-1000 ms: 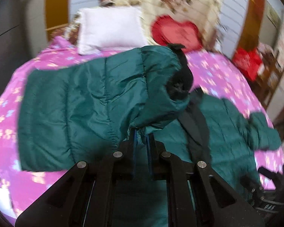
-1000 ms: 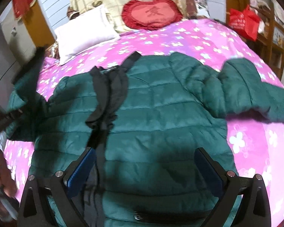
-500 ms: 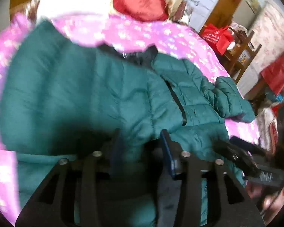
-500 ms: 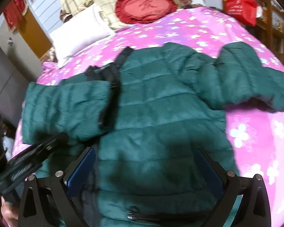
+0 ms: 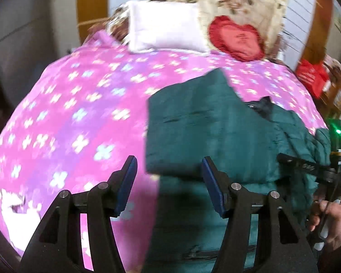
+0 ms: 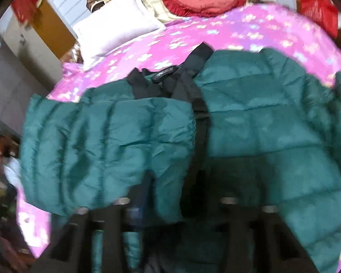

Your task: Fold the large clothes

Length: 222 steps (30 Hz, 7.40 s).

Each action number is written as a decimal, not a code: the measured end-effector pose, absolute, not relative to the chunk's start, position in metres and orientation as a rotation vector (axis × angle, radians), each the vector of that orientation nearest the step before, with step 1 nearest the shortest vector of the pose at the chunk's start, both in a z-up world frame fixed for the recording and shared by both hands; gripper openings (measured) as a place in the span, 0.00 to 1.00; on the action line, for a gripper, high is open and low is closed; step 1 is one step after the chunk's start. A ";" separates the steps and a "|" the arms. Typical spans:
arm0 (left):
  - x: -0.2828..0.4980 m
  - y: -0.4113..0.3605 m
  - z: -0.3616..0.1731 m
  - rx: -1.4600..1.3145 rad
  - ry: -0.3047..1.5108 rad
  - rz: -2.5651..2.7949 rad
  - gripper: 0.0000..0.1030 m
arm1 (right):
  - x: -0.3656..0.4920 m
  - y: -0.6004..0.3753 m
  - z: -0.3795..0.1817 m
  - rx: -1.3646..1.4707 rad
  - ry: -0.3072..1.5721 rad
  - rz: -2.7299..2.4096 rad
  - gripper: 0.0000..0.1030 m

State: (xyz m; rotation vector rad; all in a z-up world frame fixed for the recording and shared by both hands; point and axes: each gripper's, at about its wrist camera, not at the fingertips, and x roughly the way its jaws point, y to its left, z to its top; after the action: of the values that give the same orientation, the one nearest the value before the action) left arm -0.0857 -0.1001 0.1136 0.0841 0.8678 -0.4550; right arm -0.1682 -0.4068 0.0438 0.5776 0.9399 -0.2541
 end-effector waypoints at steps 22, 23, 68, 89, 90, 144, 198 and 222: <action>-0.044 -0.158 0.089 0.073 0.900 -0.450 0.57 | -0.204 -0.484 0.090 0.417 0.811 -0.603 0.46; -0.042 -0.164 0.090 0.077 0.895 -0.454 0.57 | -0.205 -0.477 0.098 0.396 0.791 -0.577 0.46; -0.123 -0.227 0.106 0.097 0.890 -0.593 0.61 | -0.293 -0.457 0.094 0.332 0.879 -0.517 0.62; -0.190 -0.289 0.095 0.167 0.922 -0.679 0.61 | -0.371 -0.504 0.097 0.359 0.864 -0.625 0.63; -0.191 -0.292 0.094 0.169 0.922 -0.680 0.61 | -0.371 -0.506 0.097 0.360 0.865 -0.627 0.63; -0.191 -0.277 0.076 0.089 0.926 -0.577 0.61 | -0.354 -0.508 0.090 0.350 0.848 -0.617 0.67; -0.167 -0.253 0.065 0.073 0.974 -0.578 0.61 | -0.444 -0.748 0.098 0.598 0.671 -0.940 0.13; -0.127 -0.148 0.088 -0.090 0.922 -0.506 0.61 | -0.180 -0.399 0.239 0.338 0.620 -0.018 0.08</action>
State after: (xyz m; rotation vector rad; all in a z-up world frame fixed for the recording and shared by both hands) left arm -0.1273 -0.1477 0.0879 -0.0899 0.9220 -0.5060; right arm -0.1798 -0.3995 0.2389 0.3381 0.6202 -0.0176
